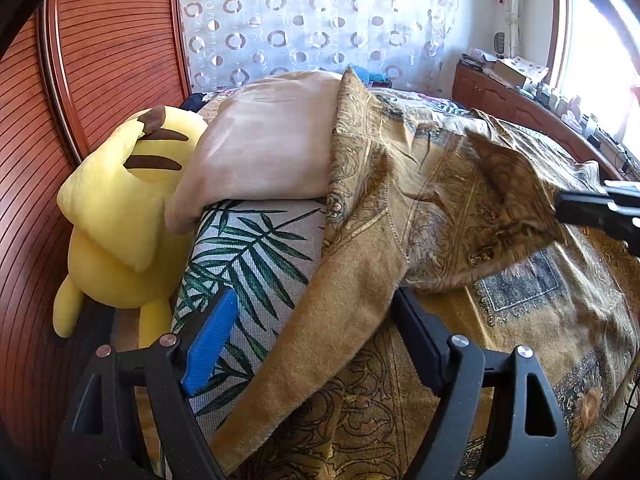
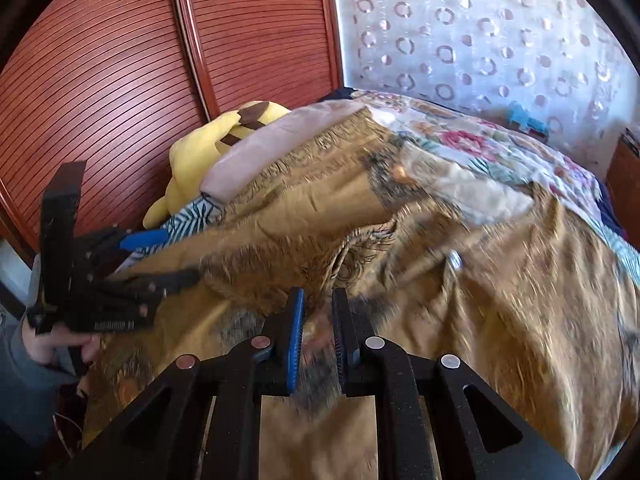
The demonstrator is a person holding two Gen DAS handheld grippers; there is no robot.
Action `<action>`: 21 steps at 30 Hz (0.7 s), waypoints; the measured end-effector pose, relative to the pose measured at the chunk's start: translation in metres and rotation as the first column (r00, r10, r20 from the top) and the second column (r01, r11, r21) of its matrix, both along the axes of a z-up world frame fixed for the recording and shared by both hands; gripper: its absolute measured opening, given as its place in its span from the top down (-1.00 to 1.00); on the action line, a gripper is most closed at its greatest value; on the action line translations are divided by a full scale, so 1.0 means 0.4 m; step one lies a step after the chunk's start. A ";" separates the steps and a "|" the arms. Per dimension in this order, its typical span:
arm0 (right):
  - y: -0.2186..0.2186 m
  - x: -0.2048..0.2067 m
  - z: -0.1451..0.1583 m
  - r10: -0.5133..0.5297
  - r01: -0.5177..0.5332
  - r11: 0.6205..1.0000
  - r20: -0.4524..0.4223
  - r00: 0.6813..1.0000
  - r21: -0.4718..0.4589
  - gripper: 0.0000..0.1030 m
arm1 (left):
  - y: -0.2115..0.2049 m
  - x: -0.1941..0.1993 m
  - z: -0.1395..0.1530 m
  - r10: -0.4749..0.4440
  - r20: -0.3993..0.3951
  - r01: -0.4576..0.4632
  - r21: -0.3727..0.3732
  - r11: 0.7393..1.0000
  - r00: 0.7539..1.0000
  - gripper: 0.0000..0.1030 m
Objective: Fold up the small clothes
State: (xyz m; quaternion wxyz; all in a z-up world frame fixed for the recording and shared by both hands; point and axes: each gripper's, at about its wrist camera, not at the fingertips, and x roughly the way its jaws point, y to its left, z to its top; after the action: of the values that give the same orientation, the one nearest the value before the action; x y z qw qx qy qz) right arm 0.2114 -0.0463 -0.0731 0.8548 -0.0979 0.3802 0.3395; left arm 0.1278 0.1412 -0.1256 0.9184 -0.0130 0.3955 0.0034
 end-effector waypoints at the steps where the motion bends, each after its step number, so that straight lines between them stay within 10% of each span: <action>1: -0.014 -0.002 -0.007 -0.013 0.012 1.000 -0.007 1.000 -0.005 0.74 | 0.000 -0.001 0.000 0.001 0.000 -0.001 0.000 1.000 1.000 -0.55; 11: -0.070 -0.062 0.046 -0.066 0.065 0.997 0.042 0.997 0.037 0.69 | -0.002 -0.005 -0.002 0.007 0.002 -0.007 0.001 1.000 1.000 -0.56; 16: -0.153 -0.123 0.060 -0.099 0.092 0.993 0.095 0.991 0.074 0.10 | -0.005 -0.015 0.000 0.002 0.008 -0.003 0.006 1.000 1.000 -0.55; 21: -0.276 -0.167 0.049 -0.191 0.187 0.981 0.148 0.970 0.040 0.01 | -0.020 -0.055 0.042 0.024 0.087 -0.027 0.035 0.999 0.996 -0.56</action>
State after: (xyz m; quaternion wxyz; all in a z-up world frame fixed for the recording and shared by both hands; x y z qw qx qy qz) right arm 0.1446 -0.1567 -0.0535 0.9108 -0.0755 0.3175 0.2529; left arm 0.1060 0.1332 -0.1088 0.9346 -0.0016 0.3551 0.0217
